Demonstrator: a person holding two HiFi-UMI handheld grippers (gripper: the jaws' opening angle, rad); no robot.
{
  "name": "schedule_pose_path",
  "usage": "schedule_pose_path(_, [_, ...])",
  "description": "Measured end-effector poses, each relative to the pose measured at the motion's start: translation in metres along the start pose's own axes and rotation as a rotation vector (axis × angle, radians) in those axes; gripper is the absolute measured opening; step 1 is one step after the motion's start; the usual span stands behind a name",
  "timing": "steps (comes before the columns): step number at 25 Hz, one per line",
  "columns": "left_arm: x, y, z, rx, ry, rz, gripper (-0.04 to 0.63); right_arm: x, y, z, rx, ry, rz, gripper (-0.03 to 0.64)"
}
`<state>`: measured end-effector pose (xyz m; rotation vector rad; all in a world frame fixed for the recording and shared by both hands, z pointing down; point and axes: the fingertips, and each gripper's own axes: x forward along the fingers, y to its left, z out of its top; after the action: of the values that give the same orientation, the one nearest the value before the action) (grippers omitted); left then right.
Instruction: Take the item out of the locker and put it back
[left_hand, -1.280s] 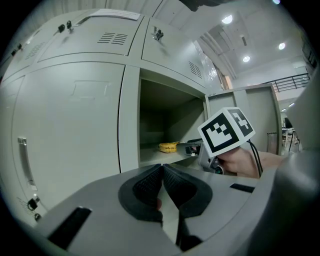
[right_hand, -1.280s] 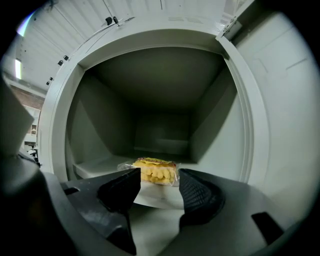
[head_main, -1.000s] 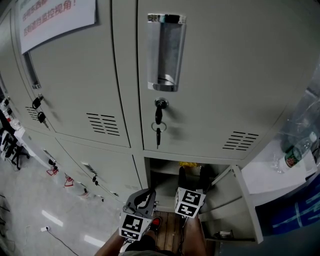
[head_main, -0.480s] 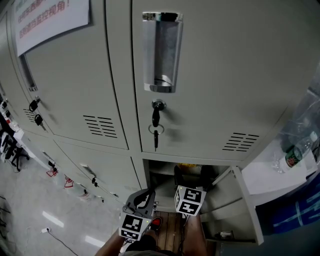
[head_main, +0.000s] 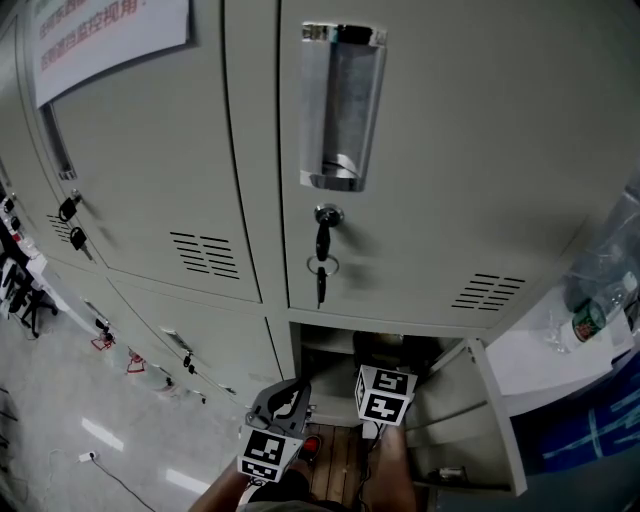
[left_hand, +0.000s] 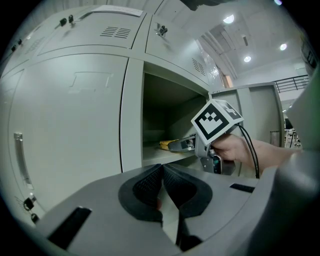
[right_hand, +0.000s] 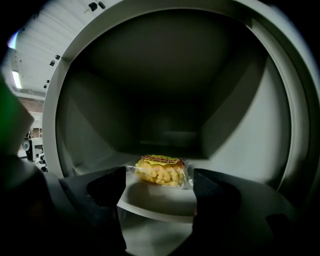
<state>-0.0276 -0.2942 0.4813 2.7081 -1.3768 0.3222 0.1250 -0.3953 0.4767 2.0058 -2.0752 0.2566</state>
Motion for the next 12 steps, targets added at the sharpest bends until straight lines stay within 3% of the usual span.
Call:
schedule_pose_path(5, [0.001,0.001,0.0,-0.003,0.0,0.003,0.032,0.0,-0.002,-0.001,-0.035,0.035,-0.002,0.399])
schedule_pose_path(7, [0.001,0.0,0.0,-0.003,0.001,0.002,0.032,-0.003,-0.007,-0.002,-0.055,0.038,-0.032,0.2])
schedule_pose_path(8, [0.001,0.0,0.0,-0.002,0.001,0.001,0.032,-0.004,-0.009,-0.002,-0.062,0.04,-0.041,0.193])
schedule_pose_path(11, [0.002,-0.001,0.0,-0.001,0.0,-0.001,0.032,-0.006,-0.012,-0.002,-0.06,0.05,-0.057,0.062])
schedule_pose_path(12, [0.001,-0.002,0.0,-0.001,0.0,-0.001,0.032,-0.007,-0.013,-0.002,-0.059,0.052,-0.062,0.046])
